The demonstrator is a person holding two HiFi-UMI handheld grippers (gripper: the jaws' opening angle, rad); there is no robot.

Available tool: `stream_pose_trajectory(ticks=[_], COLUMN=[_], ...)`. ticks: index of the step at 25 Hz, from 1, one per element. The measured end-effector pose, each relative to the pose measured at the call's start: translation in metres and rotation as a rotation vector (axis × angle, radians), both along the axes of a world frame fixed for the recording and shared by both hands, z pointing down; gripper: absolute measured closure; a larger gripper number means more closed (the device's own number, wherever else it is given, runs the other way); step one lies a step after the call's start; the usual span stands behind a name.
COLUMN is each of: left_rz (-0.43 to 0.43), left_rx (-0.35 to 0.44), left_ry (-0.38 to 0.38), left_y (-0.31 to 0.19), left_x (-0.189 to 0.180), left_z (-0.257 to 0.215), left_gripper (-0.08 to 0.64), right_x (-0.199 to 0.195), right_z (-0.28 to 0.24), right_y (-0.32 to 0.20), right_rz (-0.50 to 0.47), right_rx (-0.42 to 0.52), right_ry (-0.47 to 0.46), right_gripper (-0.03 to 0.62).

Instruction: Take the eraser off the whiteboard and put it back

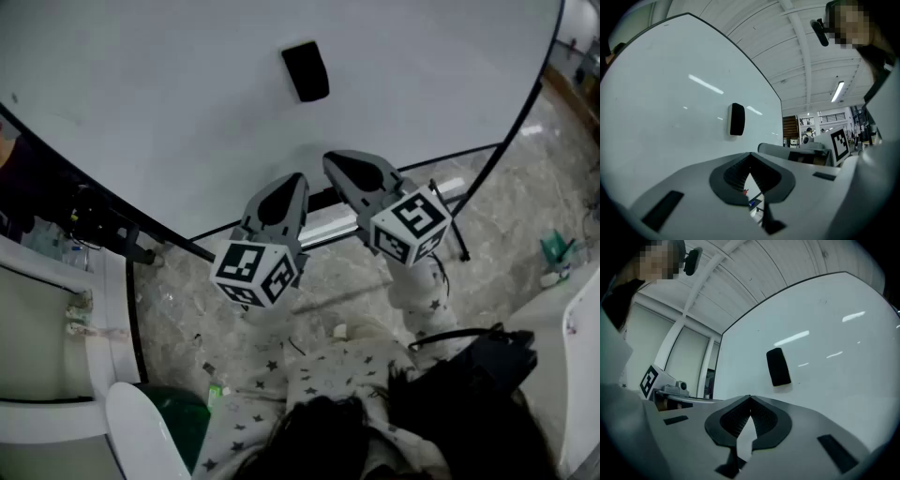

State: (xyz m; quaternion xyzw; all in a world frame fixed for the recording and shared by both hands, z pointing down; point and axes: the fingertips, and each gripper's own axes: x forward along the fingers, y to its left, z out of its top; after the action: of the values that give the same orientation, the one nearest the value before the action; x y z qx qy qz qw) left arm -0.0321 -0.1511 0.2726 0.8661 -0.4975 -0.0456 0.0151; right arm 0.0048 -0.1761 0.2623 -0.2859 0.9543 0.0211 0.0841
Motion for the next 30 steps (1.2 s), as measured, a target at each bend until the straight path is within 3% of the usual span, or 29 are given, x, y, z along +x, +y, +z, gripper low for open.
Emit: stream_pose_trajectory(ticks=[10,15,19,20,21,24,27,30], left_rz=[-0.042,-0.039,-0.046,-0.041,-0.034,-0.004,0.024,0.055], left_rx=[0.073,0.078,0.106,0.108,0.107,0.09,0.086,0.094], left_ry=[0.016,0.018,0.013,0.012,0.01,0.0,-0.002,-0.01], left_y=[-0.009,-0.036,-0.022,-0.021,-0.025,-0.056,-0.07,-0.077], left_x=[-0.015,-0.024,-0.017,-0.015,-0.016,-0.044,-0.08,-0.082], left_z=[-0.021,-0.029,-0.036,-0.037,-0.037,-0.039,-0.042,-0.045], left_gripper=[0.56,0.56,0.56,0.559,0.56,0.558,0.558,0.56], right_x=[-0.001,0.0,0.015,0.016,0.013,-0.018,-0.062,-0.071], right_z=[-0.038,-0.06,-0.079,-0.083,-0.085,-0.091,-0.099,-0.1], right_y=[-0.006,-0.037,-0.022,-0.021,-0.026,-0.062,-0.078,-0.089], right_rz=[0.073,0.177,0.249,0.248,0.252,0.295,0.308,0.347], right_rx=[0.131,0.178,0.275,0.269,0.26,0.257,0.285,0.302], right_ry=[-0.044,-0.067,-0.056,-0.075,-0.09,-0.084,-0.097,-0.078], right_gripper=[0.584,0.583,0.576,0.486,0.442,0.421,0.346,0.334])
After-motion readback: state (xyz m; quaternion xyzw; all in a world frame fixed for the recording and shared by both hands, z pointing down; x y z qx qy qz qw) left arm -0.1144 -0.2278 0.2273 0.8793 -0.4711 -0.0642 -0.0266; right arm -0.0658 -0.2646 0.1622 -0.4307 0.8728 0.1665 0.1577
